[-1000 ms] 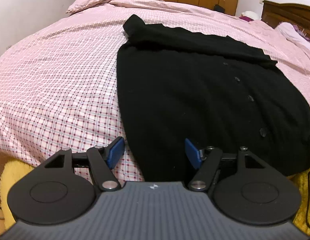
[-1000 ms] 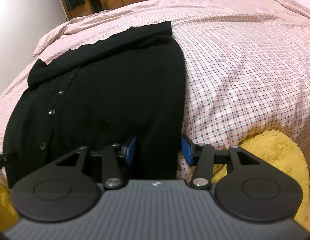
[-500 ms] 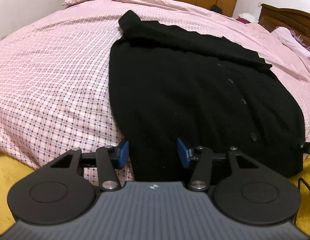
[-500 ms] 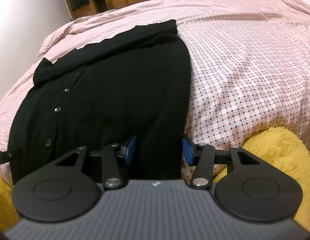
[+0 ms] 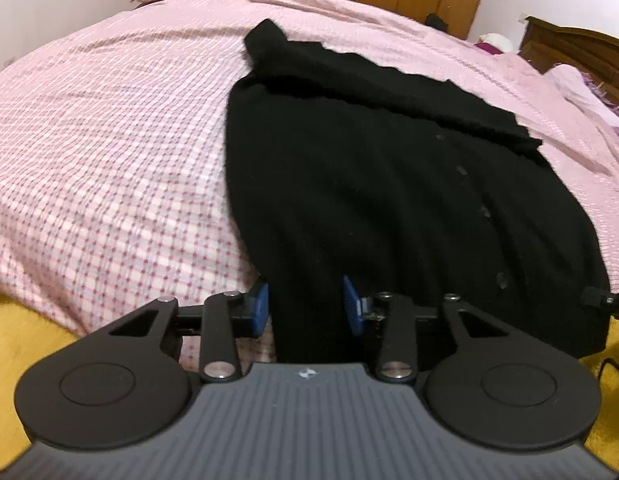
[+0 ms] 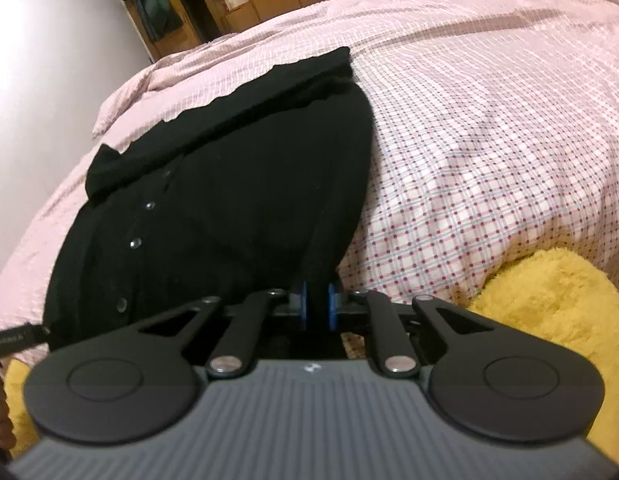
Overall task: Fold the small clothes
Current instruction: 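Grasp the cardigan hem with both grippers and fold it toward the collar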
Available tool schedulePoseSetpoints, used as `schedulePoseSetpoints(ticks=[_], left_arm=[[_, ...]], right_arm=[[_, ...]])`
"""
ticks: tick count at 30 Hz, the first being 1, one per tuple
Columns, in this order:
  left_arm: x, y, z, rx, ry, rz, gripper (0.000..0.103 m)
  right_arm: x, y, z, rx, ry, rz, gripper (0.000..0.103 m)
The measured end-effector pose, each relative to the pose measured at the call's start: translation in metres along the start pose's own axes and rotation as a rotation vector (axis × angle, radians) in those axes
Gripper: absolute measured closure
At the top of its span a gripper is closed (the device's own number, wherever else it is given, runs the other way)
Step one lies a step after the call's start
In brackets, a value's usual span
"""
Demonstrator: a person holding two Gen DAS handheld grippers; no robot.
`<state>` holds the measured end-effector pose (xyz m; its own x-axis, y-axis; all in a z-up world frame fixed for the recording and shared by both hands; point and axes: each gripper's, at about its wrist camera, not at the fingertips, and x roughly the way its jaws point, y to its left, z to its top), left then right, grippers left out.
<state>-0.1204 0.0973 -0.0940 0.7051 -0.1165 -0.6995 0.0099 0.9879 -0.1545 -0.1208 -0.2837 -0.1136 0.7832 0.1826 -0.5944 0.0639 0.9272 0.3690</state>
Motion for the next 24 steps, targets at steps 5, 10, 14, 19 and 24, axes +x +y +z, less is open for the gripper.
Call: schedulePoseSetpoints(ticks=[5,10,14,19,24], left_arm=[[0.004,-0.002,-0.001,0.002,0.014,0.013,0.052],[0.009,-0.006,0.0,0.02,0.0,-0.01,0.049],[0.002,0.001,0.006,-0.012,-0.008,-0.06,0.09],[-0.015,0.015,0.025,-0.113,-0.042,-0.196,0.093],[-0.031,0.016,0.05,-0.159,-0.109,-0.248,0.093]], right_arm=[[0.003,-0.007,-0.005,0.031,0.016,0.004,0.084],[0.008,-0.002,-0.006,0.001,0.019,-0.007,0.081],[0.004,-0.005,0.0,0.011,0.016,0.028,0.09],[-0.013,-0.01,0.021,0.075,-0.049,0.128,0.091],[-0.02,-0.01,0.048,0.124,-0.111,0.217,0.092]])
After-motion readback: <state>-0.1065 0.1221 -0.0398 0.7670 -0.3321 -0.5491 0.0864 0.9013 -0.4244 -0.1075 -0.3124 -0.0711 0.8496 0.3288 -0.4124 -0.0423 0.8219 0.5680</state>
